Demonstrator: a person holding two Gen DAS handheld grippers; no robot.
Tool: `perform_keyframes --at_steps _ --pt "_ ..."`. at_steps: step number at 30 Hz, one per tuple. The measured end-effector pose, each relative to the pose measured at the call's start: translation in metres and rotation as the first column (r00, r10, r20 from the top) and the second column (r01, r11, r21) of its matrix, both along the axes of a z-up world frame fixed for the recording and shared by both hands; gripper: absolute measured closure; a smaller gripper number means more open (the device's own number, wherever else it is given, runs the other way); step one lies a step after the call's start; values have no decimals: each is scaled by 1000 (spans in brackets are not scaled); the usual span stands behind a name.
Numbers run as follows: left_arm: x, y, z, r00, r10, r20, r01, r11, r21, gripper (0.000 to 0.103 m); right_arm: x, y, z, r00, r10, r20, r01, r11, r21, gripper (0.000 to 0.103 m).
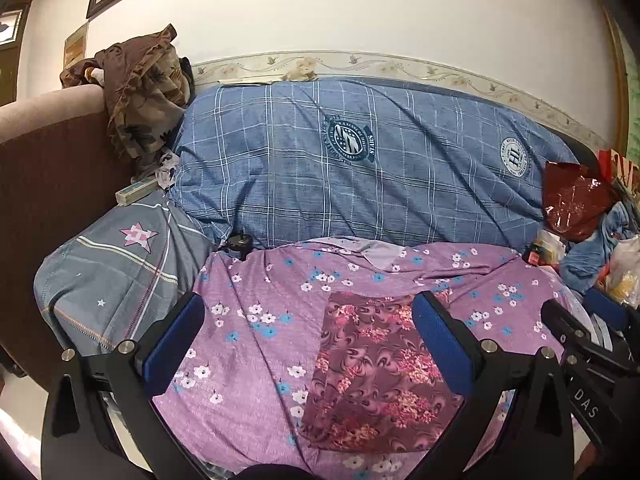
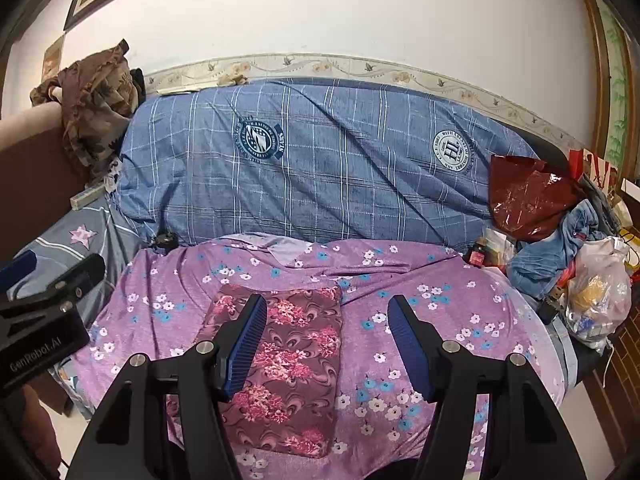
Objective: Fold small clothes
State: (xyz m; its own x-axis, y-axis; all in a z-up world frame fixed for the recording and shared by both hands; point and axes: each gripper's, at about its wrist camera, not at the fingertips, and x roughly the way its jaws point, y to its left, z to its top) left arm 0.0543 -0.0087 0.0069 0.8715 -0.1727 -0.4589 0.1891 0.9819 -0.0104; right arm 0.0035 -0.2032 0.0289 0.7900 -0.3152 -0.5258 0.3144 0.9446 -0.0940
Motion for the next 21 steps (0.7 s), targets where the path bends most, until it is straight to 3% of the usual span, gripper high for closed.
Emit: perform_keyframes --at_steps 21 --pt "35 18 -19 999 15 -41 -17 999 -50 0 49 25 -24 995 37 -87 -40 999 -36 38"
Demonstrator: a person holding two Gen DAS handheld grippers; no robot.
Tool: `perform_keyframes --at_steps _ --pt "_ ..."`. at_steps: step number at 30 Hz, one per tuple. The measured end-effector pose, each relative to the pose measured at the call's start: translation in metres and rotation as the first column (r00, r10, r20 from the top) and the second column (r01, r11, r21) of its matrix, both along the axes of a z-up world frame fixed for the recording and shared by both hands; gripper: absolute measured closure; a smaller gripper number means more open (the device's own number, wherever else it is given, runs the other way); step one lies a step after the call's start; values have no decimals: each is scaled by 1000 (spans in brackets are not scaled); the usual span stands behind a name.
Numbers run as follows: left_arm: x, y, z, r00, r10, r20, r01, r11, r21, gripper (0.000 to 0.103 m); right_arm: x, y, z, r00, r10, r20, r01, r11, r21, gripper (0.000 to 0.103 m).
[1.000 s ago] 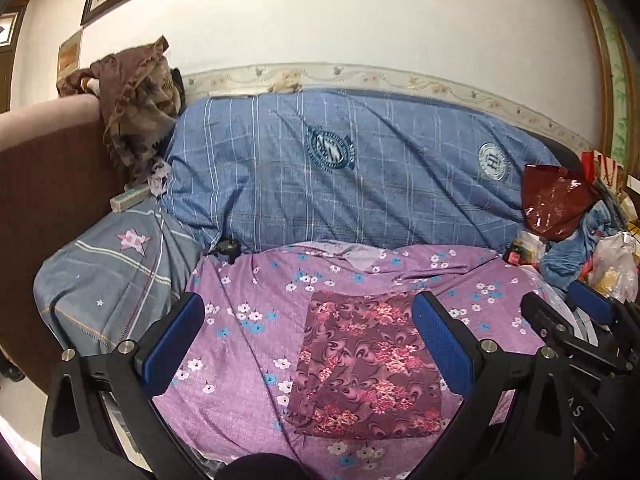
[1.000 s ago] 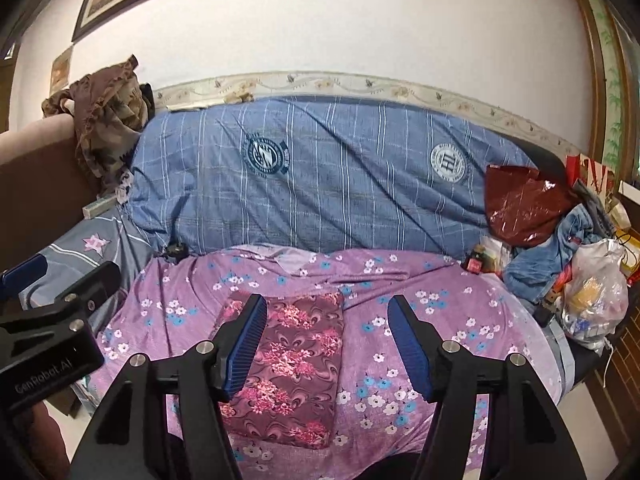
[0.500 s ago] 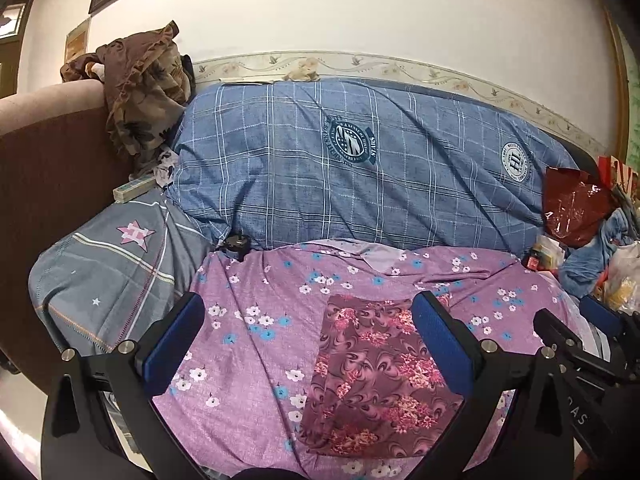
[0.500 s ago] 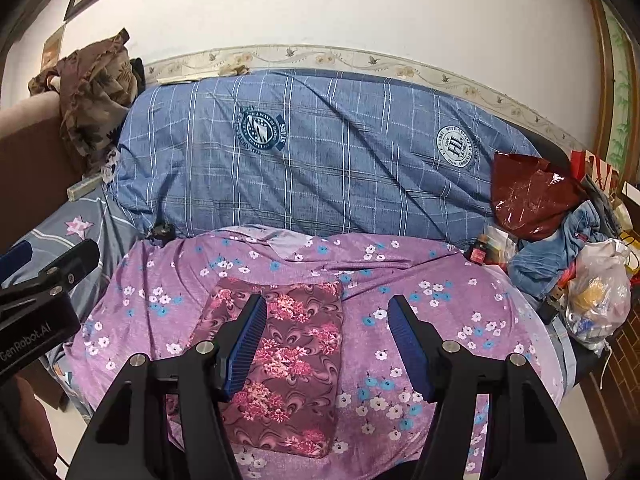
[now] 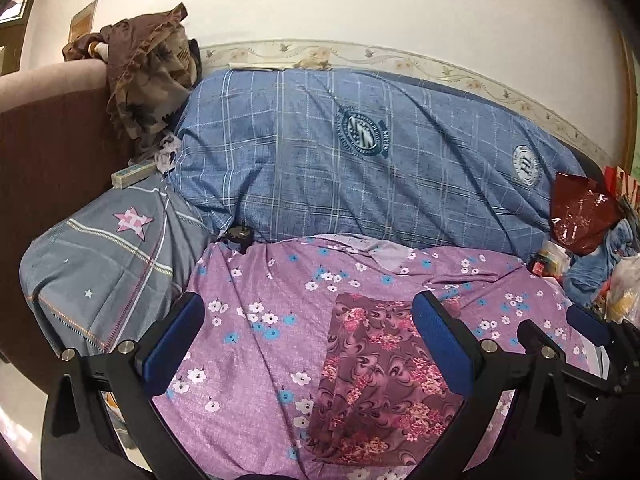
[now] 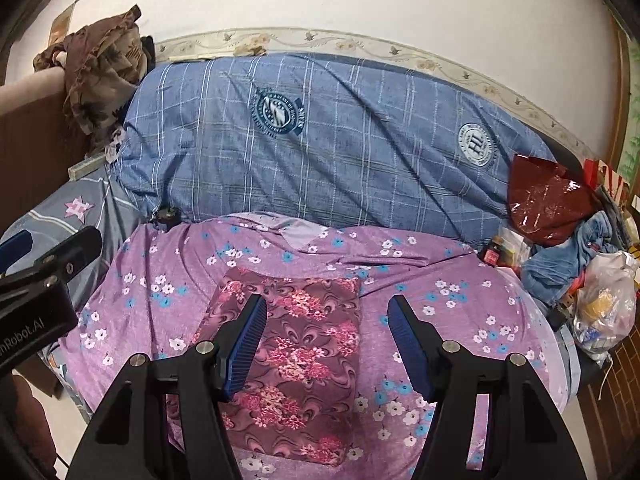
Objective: Fold small clothes
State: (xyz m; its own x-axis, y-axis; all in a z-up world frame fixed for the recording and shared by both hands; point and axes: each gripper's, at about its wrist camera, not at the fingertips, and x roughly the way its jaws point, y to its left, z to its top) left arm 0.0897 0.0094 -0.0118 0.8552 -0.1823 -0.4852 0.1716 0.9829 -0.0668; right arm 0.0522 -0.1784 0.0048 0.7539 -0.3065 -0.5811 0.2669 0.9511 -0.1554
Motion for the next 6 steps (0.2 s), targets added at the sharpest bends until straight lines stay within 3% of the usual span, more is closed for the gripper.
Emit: perform_keyframes --at_steps 6 --pt "20 6 -14 1000 9 -20 -9 1000 -14 0 26 -6 -18 1000 12 -28 -11 999 31 38"
